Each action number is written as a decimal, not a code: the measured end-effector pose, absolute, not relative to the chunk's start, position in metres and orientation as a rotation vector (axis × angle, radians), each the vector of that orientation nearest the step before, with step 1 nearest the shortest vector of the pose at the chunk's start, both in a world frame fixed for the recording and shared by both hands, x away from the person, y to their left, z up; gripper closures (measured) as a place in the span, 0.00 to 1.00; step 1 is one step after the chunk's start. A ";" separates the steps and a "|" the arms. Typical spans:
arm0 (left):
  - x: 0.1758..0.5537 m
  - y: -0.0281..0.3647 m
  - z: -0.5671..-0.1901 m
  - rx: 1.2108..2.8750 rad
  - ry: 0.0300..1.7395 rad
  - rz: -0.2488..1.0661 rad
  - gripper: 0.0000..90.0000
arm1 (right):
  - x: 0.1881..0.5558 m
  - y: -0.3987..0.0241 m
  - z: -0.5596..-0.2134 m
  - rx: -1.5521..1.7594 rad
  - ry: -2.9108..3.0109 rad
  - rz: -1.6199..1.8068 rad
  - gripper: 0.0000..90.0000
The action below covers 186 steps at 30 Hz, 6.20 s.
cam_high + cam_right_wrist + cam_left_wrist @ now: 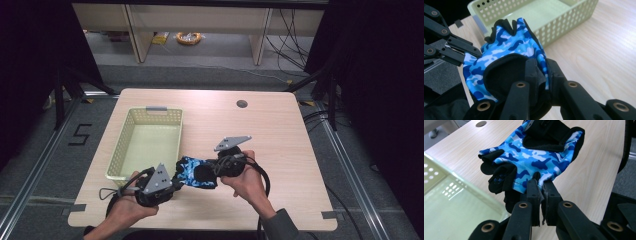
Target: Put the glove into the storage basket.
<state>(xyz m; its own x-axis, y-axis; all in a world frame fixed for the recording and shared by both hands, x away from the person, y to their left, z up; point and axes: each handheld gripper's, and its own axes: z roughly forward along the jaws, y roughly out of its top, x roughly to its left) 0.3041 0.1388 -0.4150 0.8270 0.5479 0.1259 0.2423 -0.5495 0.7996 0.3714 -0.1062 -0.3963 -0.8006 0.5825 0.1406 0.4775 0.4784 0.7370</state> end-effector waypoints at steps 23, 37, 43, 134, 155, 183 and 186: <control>0.333 0.222 -0.394 2.157 0.728 0.505 0.94 | 0.417 -0.020 -0.369 0.859 2.665 1.241 0.90; 0.348 0.259 -0.408 2.172 0.805 0.490 0.94 | 0.443 0.029 -0.387 0.857 2.740 1.212 0.90; 0.356 0.271 -0.420 2.196 0.841 0.462 0.94 | 0.452 0.044 -0.399 0.877 2.761 1.183 0.90; 0.287 0.162 -0.433 2.048 0.657 0.229 0.17 | 0.395 -0.079 -0.397 0.947 2.533 1.232 0.38; 0.280 0.155 -0.459 2.011 0.702 0.179 0.18 | 0.361 -0.141 -0.424 1.065 2.459 1.315 0.32; 0.276 0.162 -0.490 2.049 0.737 0.184 0.17 | 0.328 -0.163 -0.456 1.078 2.431 1.361 0.21; 0.275 0.162 -0.492 2.055 0.751 0.185 0.17 | 0.323 -0.163 -0.458 1.125 2.416 1.349 0.21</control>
<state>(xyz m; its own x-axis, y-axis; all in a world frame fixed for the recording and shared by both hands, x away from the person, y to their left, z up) 0.2749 0.1615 -0.4921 0.8032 0.5759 -0.1523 0.4390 -0.3996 0.8047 0.3233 -0.1626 -0.4576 -0.7060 0.6753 0.2134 0.5360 0.3125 0.7842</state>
